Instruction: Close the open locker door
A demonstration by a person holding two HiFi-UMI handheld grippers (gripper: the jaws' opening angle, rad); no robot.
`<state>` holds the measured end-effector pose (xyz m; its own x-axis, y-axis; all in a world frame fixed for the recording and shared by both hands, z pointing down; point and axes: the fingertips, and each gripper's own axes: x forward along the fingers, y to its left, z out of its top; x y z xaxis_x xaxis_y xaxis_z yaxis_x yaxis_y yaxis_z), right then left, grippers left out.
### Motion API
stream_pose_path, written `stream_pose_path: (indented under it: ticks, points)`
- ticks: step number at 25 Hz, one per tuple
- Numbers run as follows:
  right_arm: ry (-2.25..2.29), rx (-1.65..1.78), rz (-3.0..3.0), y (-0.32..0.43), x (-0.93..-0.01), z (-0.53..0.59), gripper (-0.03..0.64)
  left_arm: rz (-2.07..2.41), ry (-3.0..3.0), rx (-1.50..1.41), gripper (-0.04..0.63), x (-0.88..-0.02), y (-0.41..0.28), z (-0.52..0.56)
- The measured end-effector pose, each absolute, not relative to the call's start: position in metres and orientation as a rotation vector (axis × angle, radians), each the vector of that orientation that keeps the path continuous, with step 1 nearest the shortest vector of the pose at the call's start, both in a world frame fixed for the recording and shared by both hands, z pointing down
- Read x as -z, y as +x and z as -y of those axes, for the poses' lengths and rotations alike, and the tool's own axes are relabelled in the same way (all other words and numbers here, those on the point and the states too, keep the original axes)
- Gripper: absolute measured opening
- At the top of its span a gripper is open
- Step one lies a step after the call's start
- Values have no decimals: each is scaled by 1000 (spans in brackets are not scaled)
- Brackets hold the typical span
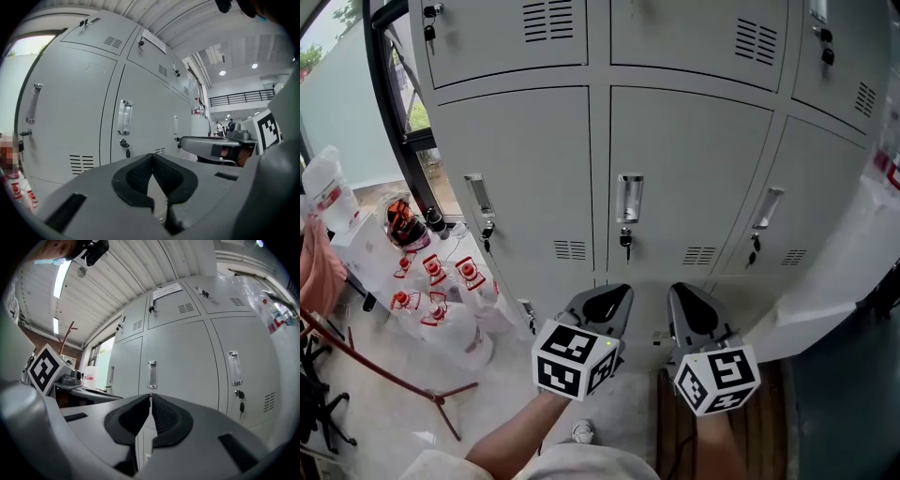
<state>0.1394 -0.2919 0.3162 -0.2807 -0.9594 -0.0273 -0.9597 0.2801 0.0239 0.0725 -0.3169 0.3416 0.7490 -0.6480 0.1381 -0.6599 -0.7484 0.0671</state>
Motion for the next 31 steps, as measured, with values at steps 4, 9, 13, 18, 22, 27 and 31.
stream_pose_path:
  ticks: [4, 9, 13, 18, 22, 27, 31]
  points:
    - [-1862, -68, -2527, 143, -317, 277, 10, 1100, 2819, -158, 6, -340, 73, 307]
    - [-1854, -65, -2537, 151, -321, 260, 5, 1136, 2805, -155, 6, -340, 73, 294]
    - [-1850, -57, -2540, 155, -323, 249, 5, 1149, 2797, -158, 6, -343, 73, 282]
    - [-1840, -47, -2542, 159, -326, 236, 5, 1161, 2793, -157, 7, -346, 73, 269]
    - [-1813, -54, -2551, 159, -327, 226, 5, 1177, 2788, -162, 6, -348, 70, 260]
    - [-1815, -57, -2551, 163, -327, 214, 5, 1178, 2786, -132, 8, -346, 70, 250]
    - [-1812, -70, -2552, 164, -326, 205, 5, 1173, 2785, -129, 8, -345, 71, 242]
